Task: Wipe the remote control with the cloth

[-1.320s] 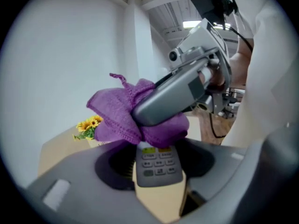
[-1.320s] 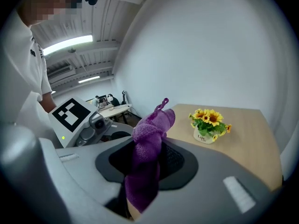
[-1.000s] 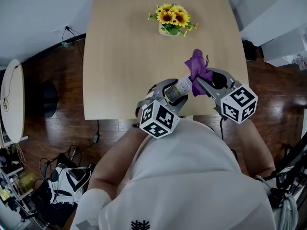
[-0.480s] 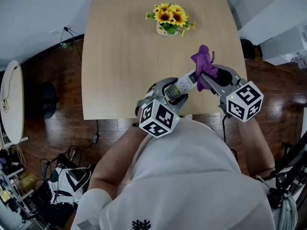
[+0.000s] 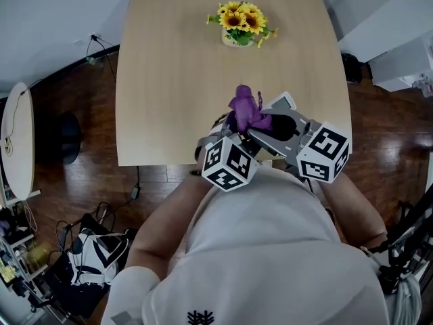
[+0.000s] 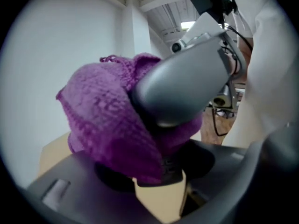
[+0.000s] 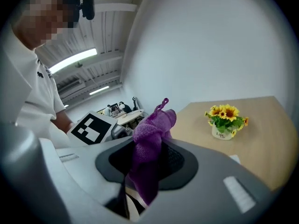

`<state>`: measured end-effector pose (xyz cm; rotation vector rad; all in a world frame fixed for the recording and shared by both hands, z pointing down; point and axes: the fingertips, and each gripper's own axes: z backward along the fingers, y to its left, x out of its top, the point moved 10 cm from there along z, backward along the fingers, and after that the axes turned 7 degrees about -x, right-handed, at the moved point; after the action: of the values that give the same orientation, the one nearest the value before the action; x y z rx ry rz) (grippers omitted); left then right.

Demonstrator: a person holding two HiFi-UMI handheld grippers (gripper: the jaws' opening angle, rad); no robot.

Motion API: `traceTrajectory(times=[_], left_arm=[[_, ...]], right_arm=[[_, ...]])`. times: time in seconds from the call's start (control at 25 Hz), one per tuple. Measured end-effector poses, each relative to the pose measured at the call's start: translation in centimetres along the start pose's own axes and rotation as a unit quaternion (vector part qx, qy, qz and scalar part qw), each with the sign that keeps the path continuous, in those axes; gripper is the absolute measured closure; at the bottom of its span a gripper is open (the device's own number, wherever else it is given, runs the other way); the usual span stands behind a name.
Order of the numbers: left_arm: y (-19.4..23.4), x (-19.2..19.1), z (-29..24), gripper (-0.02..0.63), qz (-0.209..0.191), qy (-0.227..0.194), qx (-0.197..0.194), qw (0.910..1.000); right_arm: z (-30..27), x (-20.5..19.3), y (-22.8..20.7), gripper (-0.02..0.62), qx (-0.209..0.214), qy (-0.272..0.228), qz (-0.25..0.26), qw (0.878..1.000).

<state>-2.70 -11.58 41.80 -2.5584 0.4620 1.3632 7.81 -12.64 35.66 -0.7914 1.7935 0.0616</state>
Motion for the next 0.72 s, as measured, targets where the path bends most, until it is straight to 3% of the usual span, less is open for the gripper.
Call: traceTrajectory(times=[0.24, 0.48, 0.72], left_arm=[[-0.5, -0.2, 0.3, 0.333, -0.001, 0.002, 0.003, 1.0], [-0.7, -0.3, 0.6, 0.333, 0.001, -0.003, 0.001, 1.0], [-0.5, -0.5, 0.7, 0.333, 0.004, -0.007, 0.003, 1.0]], right_arm=[[-0.3, -0.9, -0.5, 0.471, 0.002, 0.005, -0.014, 1.0], [1.0, -0.8, -2.7, 0.471, -0.049, 0.01, 0.013, 0.999], [3.7, -0.5, -5.9, 0.471, -0.113, 0.003, 0.008, 0.994]])
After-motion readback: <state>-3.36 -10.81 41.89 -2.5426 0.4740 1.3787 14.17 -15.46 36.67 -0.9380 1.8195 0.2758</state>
